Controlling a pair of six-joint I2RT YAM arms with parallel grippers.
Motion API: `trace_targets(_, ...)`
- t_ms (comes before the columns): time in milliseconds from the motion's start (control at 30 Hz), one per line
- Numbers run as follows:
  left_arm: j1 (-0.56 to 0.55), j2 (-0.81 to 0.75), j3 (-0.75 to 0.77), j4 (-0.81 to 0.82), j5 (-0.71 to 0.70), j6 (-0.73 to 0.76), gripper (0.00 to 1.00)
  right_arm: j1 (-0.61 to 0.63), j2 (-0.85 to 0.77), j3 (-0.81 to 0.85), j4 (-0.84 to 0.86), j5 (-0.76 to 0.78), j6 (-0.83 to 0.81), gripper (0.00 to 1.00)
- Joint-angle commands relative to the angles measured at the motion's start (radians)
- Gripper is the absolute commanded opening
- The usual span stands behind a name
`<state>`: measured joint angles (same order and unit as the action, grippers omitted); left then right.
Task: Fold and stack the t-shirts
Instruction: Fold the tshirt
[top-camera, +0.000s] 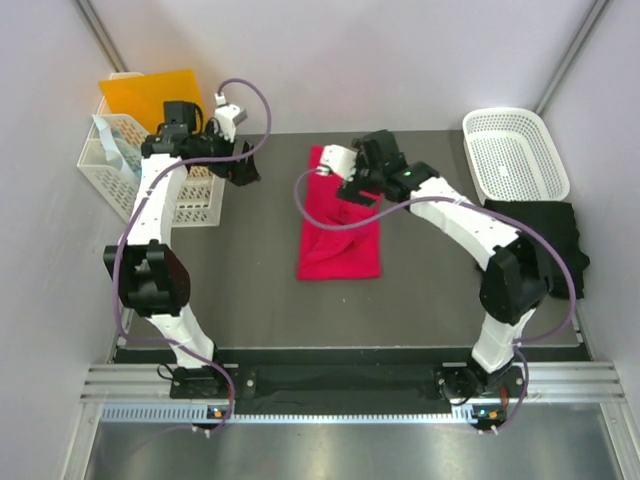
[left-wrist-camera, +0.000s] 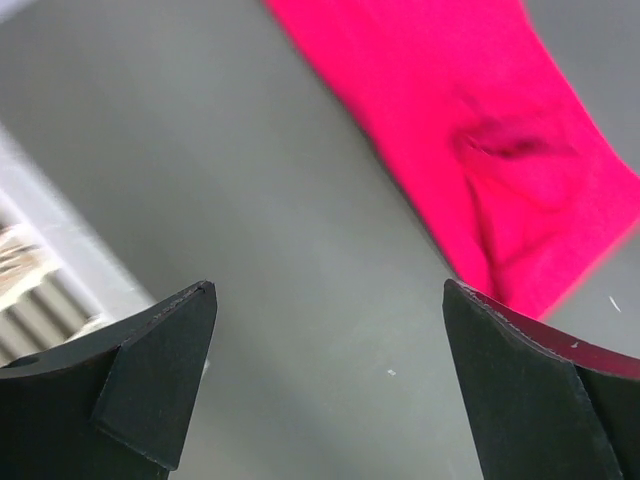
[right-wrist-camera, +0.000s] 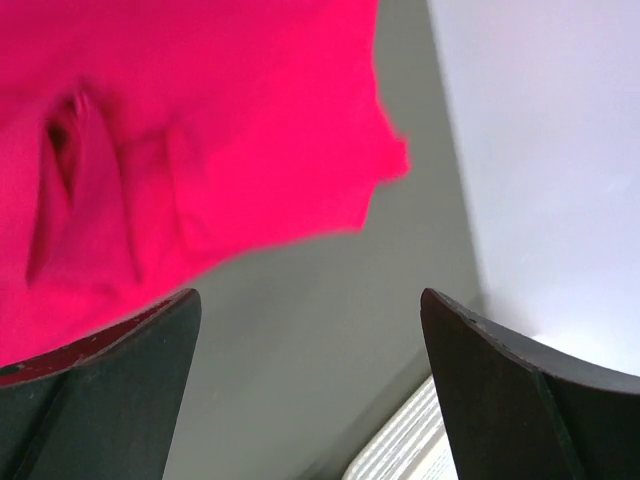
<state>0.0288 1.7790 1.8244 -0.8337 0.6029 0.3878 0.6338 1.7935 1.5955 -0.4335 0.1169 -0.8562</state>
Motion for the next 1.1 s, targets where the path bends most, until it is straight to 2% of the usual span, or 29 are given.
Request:
trace_targets(0, -0.053, -0.006, -0.075, -0.087, 0.188, 0.193, 0.99, -0.161, -0.045, 0.049, -0.326, -0.201, 0.155, 0.9)
trace_targets(67, -0.111, -0.016, -0.134, -0.073, 0.164, 0.229, 0.99, -0.247, -0.026, 0.07, -0.402, -0.275, 0.158, 0.88)
trace_targets(133, -0.211, -0.047, -0.252, 0.023, 0.102, 0.223, 0.98, -0.326, -0.007, 0.084, -0.441, -0.316, 0.178, 0.88)
trace_targets(167, -0.249, -0.059, -0.29, 0.053, 0.018, 0.244, 0.98, -0.351, 0.003, 0.093, -0.451, -0.35, 0.175, 0.84)
trace_targets(233, -0.356, -0.09, -0.397, 0.174, -0.066, 0.253, 0.97, -0.405, 0.02, 0.116, -0.456, -0.364, 0.19, 0.83)
trace_targets(300, -0.397, -0.086, -0.456, 0.244, -0.095, 0.227, 0.97, -0.434, 0.027, 0.139, -0.473, -0.396, 0.181, 0.82)
trace_targets(433, -0.452, -0.007, -0.418, 0.309, -0.184, 0.162, 0.98, -0.465, 0.015, 0.146, -0.452, -0.353, 0.158, 0.83)
trace_targets(567, -0.493, 0.063, -0.361, 0.375, -0.323, 0.074, 0.91, -0.49, 0.001, 0.15, -0.419, -0.347, 0.178, 0.83)
trace_targets(633, -0.532, 0.088, -0.373, 0.418, -0.429, 0.066, 0.92, -0.496, -0.011, 0.153, -0.412, -0.346, 0.187, 0.83)
trace_targets(733, -0.585, 0.115, -0.393, 0.469, -0.495, 0.079, 0.92, -0.505, -0.026, 0.144, -0.401, -0.33, 0.184, 0.84)
trace_targets(1067, -0.676, 0.122, -0.352, 0.443, -0.492, 0.068, 0.92, -0.549, -0.036, 0.121, -0.376, -0.315, 0.181, 0.84)
